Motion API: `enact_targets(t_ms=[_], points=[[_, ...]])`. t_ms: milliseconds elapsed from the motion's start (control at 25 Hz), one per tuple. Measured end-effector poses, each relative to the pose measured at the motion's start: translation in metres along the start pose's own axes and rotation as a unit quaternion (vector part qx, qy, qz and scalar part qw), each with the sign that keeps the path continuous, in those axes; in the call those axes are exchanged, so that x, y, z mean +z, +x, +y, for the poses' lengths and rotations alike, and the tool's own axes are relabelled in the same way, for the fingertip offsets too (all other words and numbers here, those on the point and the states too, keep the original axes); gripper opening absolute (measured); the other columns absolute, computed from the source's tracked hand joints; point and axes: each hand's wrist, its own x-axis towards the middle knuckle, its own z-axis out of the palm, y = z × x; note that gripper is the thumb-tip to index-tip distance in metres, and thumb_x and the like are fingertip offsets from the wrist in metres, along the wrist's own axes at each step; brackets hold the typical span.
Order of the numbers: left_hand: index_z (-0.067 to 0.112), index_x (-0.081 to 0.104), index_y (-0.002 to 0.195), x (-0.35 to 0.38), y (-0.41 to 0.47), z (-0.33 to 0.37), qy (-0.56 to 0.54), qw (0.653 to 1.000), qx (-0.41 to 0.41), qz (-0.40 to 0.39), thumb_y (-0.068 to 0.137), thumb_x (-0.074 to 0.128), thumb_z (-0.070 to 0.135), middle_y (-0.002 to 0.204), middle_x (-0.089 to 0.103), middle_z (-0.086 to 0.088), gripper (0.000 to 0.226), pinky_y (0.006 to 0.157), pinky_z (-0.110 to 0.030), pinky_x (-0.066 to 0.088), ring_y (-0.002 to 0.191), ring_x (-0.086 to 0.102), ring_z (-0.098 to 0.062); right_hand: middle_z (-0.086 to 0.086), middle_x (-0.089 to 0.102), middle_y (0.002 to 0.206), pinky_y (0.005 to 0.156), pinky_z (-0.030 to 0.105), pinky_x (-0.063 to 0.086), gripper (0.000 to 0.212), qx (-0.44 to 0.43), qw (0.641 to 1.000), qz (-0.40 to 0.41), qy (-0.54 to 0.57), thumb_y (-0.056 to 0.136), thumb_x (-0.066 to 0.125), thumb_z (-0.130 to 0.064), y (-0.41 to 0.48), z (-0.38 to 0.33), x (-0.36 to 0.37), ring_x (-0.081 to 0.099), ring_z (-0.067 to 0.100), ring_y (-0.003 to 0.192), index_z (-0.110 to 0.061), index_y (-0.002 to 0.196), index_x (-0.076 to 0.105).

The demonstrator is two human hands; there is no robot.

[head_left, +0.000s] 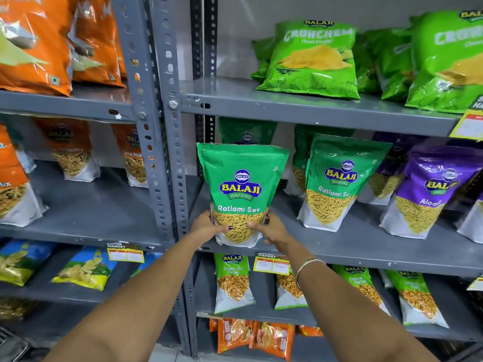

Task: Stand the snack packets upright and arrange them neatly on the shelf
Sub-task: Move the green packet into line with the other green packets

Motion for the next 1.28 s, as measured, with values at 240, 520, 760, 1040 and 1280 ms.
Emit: enact_targets(t_ms=[240,520,760,1040,1280], points=[[0.004,0.036,0.134,-0.008,-0.014,0.013,0.107,0.984,-0.113,-0.085,0.076,0.074,0.022,0.13,0.047,-0.006,0.072,0.096,-0.038,0.047,0.121,0.05,-0.028,0.014,0.035,0.15,0.103,0.044,0.04,0.077,0.038,0.998,-0.036,-0.035,0.081,0.066,-0.029,0.003,0.002,-0.013,0.037,0.031,0.135,-0.005,0.142,0.026],[0.009,0.049,0.077,0.061,-0.022,0.072,0.264,0.88,-0.21,-0.334,0.093,0.048,0.036,0.079,0.055,-0.004,0.031,0.09,-0.035,0.048,0.068,0.066,-0.013,0.014,0.053,0.124,0.078,0.032,0.043,0.077,0.092,0.985,0.077,-0.12,0.073,0.074,-0.032,0.0,0.033,-0.131,0.052,0.027,0.101,0.003,0.132,0.038],[0.005,0.034,0.139,0.191,0.006,0.129,0.112,0.98,-0.02,-0.166,0.085,0.064,0.026,0.142,0.042,-0.016,0.065,0.102,-0.047,0.043,0.127,0.045,-0.03,0.016,0.028,0.151,0.103,0.037,0.039,0.092,0.07,0.99,0.121,-0.031,0.074,0.075,-0.017,0.033,0.058,-0.243,0.035,0.031,0.135,0.003,0.143,0.017],[0.01,0.053,0.103,0.245,0.04,0.137,-0.037,0.999,-0.009,0.016,0.077,0.072,0.008,0.117,0.058,-0.014,0.032,0.076,-0.027,0.043,0.103,0.052,-0.018,0.014,0.06,0.124,0.1,0.04,0.047,0.067,-0.008,0.997,-0.053,0.058,0.066,0.078,-0.004,0.079,0.071,-0.264,0.058,0.028,0.112,0.004,0.125,0.047],[0.013,0.049,0.095,0.24,0.007,0.134,0.043,0.998,-0.006,0.038,0.075,0.074,0.021,0.106,0.062,-0.008,0.032,0.08,-0.031,0.043,0.098,0.058,-0.023,0.01,0.062,0.119,0.078,0.024,0.058,0.084,-0.023,0.988,-0.095,0.123,0.041,0.09,-0.029,0.039,0.071,-0.262,0.065,0.022,0.101,-0.007,0.114,0.055]])
